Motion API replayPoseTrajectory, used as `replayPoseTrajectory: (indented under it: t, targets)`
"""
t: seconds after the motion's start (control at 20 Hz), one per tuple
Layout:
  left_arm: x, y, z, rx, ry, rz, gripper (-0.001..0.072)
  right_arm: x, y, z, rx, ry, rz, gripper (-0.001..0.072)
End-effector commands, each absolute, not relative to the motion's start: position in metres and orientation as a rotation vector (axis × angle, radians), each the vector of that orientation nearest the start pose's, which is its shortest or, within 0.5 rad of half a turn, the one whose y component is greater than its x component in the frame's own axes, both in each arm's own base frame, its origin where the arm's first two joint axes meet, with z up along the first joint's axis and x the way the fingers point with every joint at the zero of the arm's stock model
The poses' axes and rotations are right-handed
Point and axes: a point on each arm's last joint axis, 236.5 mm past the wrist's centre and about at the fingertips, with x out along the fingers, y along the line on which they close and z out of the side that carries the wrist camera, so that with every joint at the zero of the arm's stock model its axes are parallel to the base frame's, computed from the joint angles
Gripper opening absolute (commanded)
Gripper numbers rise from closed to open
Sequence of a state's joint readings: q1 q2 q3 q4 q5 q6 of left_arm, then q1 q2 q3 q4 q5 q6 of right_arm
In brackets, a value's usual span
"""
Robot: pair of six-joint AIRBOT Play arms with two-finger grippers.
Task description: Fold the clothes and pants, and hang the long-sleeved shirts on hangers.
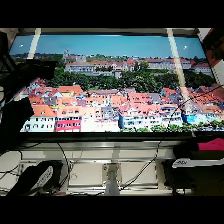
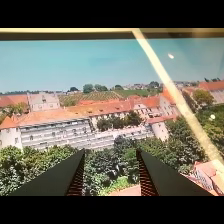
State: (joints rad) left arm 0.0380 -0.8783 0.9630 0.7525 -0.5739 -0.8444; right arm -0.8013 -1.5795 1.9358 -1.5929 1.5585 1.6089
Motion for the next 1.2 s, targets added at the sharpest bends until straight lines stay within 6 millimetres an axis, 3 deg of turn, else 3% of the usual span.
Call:
replayPoseTrajectory:
  t: [0.0, 0.3, 0.45, 0.5, 0.6, 0.65, 0.95, 1.05, 1.15]
  targets:
    - [0.416, -0.077, 0.213, -0.075, 0.323, -0.364, 0.0346, 0.253, -0.327, 0.091, 0.645, 1.344, -0.815, 0.0006]
    - [0.416, -0.077, 0.213, -0.075, 0.323, -0.363, 0.0346, 0.269, -0.257, 0.036, 0.684, 1.545, -0.553, 0.0006]
    - [0.416, -0.077, 0.213, -0.075, 0.323, -0.363, 0.0346, 0.271, -0.232, 0.022, 0.655, 1.624, -0.488, 0.0009]
    - [0.416, -0.077, 0.213, -0.075, 0.323, -0.363, 0.0346, 0.273, -0.231, 0.022, 0.647, 1.622, -0.483, 0.0088]
    - [0.416, -0.077, 0.213, -0.076, 0.323, -0.363, 0.0347, 0.274, -0.229, 0.022, 0.642, 1.623, -0.479, 0.051]
    - [0.416, -0.077, 0.212, -0.076, 0.323, -0.363, 0.0347, 0.274, -0.229, 0.022, 0.643, 1.624, -0.479, 0.0551]
    - [0.416, -0.077, 0.212, -0.076, 0.324, -0.363, 0.0346, 0.269, -0.226, 0.046, 0.647, 1.575, -0.52, 0.0569]
    - [0.416, -0.077, 0.212, -0.076, 0.324, -0.363, 0.0346, 0.267, -0.225, 0.059, 0.633, 1.54, -0.527, 0.0706]
    - [0.416, -0.077, 0.212, -0.076, 0.324, -0.363, 0.0346, 0.264, -0.222, 0.073, 0.621, 1.51, -0.532, 0.0705]
